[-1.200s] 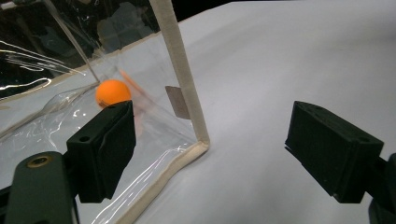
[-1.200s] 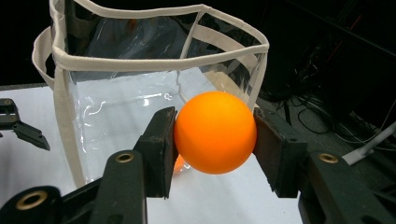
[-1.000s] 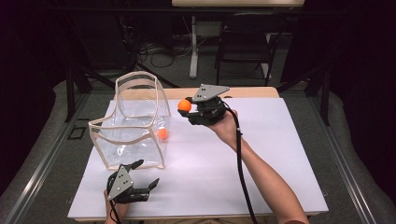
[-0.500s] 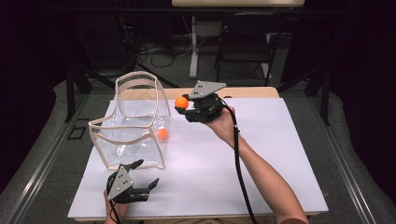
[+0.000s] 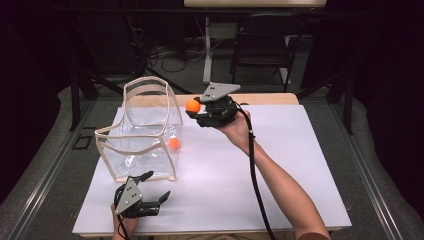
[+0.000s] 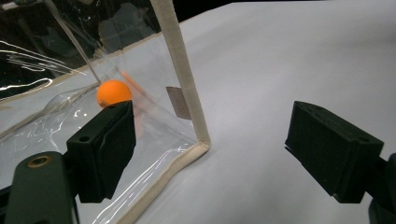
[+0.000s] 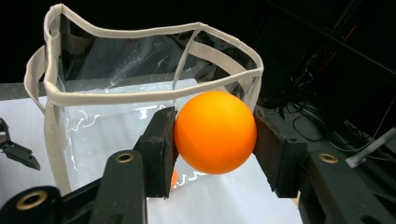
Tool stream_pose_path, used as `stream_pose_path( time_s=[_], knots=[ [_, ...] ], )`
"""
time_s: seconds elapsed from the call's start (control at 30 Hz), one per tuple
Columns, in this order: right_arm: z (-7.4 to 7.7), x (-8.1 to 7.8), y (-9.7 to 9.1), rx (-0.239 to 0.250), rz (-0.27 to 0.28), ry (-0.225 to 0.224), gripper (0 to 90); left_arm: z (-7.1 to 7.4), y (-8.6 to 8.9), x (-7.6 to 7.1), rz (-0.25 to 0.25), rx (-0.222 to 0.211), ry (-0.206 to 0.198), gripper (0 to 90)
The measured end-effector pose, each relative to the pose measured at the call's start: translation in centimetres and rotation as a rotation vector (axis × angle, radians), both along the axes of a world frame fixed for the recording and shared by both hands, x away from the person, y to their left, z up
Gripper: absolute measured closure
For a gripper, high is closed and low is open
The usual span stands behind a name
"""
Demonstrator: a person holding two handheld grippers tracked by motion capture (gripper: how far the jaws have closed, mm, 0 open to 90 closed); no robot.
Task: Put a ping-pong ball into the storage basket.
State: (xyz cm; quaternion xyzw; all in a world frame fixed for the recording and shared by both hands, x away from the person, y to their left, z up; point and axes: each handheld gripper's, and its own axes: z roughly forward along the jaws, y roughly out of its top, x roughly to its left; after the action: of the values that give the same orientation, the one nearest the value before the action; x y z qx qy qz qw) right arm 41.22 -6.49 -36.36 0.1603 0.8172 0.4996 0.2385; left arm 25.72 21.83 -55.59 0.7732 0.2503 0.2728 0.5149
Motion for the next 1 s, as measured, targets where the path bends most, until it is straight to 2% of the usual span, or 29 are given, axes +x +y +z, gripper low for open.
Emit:
stream_pose_path(
  time_s=[1.0],
  knots=[
    [0.9,0.4,1.6,-0.009,0.01,-0.017,50.8,0.0,0.0,0.0,0.001,-0.001,-0.001,15.8]
  ],
)
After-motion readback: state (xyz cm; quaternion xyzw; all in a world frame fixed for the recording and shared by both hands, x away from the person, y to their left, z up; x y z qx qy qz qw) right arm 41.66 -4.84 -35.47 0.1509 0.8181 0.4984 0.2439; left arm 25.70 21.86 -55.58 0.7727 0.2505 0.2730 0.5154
